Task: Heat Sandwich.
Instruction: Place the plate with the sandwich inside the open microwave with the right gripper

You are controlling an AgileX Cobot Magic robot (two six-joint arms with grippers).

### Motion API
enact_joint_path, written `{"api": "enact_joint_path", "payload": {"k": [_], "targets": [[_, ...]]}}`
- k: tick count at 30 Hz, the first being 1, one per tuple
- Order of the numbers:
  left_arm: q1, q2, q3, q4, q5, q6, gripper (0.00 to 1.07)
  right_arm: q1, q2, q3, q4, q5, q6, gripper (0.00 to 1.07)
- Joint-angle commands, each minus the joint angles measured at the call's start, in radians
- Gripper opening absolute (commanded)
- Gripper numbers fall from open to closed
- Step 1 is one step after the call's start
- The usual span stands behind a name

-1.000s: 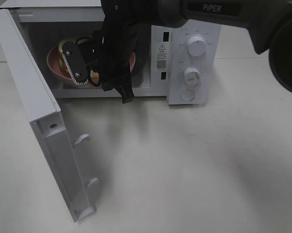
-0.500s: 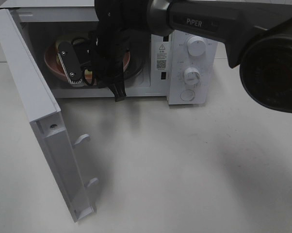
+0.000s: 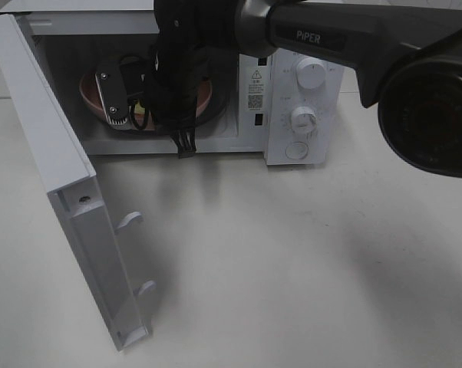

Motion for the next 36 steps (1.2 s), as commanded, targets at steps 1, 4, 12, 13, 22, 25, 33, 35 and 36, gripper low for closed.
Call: {"api": "enact_joint_path", "payload": {"k": [1,4,12,13,22,25,33,35,36], "targets": [[-0.006,0.0,0.002,-0.001,-0.009,-0.004,1.0,0.001,-0.008,-0.009,-0.006,-0.028,0.027,0.16],[-0.006,0.0,0.002,-0.001,-0.009,-0.004,1.0,0.003,-0.008,-0.009,-0.006,-0.028,0.039,0.27],[-0.006,0.0,0.002,-0.001,-0.009,-0.004,1.0,0.003,-0.026,0.017,-0.006,-0.009,0.035,0.56],[-0.006,0.0,0.002,-0.001,-0.009,-0.004,1.0,0.003,-0.033,0.035,-0.005,-0.018,0.033,0.58],[-0.006,0.0,0.002,-0.001,-0.009,-0.004,1.0,0.003,-0.116,0.212,0.0,-0.151,0.03,0.75],[-0.006,0.0,0.002,-0.001,-0.009,-0.004,1.0,0.003,-0.145,0.256,-0.003,-0.19,0.03,0.78],[-0.006,0.0,0.002,-0.001,-0.009,-0.004,1.0,0.003,-0.213,0.369,-0.01,-0.25,0.031,0.77],[-0.006,0.0,0.002,-0.001,-0.009,-0.004,1.0,0.003,-0.249,0.422,-0.011,-0.274,0.032,0.77],[-0.006,0.0,0.002,-0.001,-0.009,-0.004,1.0,0.003,-0.261,0.439,-0.011,-0.284,0.032,0.77]]}}
